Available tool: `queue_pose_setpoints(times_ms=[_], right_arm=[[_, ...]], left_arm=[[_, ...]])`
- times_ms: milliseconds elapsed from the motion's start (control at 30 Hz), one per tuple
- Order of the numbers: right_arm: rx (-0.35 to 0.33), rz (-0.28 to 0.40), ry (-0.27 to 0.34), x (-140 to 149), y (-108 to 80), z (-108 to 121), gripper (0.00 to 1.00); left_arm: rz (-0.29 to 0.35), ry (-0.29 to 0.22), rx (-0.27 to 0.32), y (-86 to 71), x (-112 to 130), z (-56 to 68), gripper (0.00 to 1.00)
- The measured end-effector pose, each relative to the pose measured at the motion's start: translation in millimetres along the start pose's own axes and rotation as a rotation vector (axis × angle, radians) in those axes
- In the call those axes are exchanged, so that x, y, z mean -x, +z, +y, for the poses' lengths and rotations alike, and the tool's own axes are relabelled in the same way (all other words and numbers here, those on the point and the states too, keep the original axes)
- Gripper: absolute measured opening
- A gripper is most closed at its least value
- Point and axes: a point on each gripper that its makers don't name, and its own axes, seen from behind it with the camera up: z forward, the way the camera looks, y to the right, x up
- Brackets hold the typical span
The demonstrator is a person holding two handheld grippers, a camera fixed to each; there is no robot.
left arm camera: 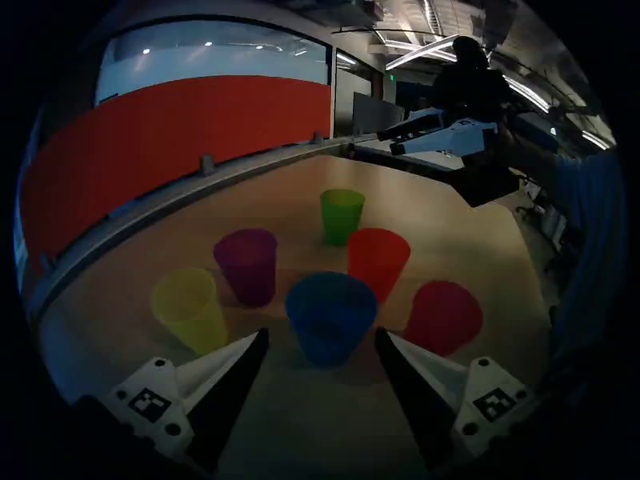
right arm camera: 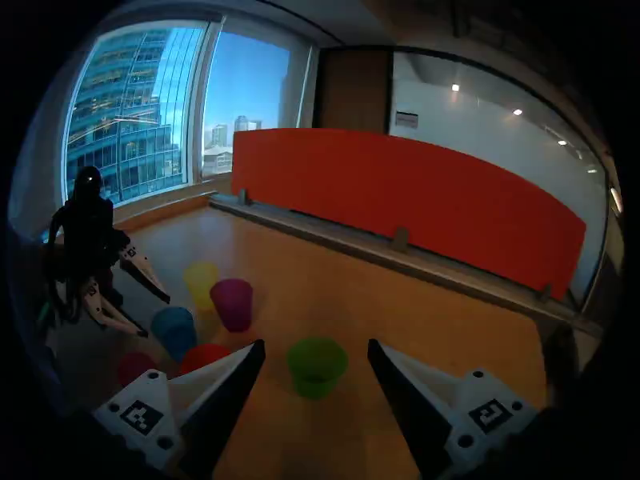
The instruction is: Pour water
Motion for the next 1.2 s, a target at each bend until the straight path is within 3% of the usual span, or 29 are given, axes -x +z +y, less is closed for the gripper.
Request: queue_pose_setpoints(times_ms=[600, 1067, 1200], right_arm=[[0.005, -0.009, -0.008, 1.3, 6.5, 4.6, 1.00], [0.013, -0.008, -0.007, 1.8, 4.2, 9.0, 1.00], [0.015, -0.009, -0.005, 2.9, 3.6, 10.3, 1.00]], left_arm=[[-0.025, 0.011, 0.042, 28.5, -3.9, 7.5, 0.98], [-0.066, 0.018, 0.035, 45.5, 0.3, 6.5, 0.98], [-0.069, 0.016, 0.034, 47.8, 0.4, 7.6, 0.91]])
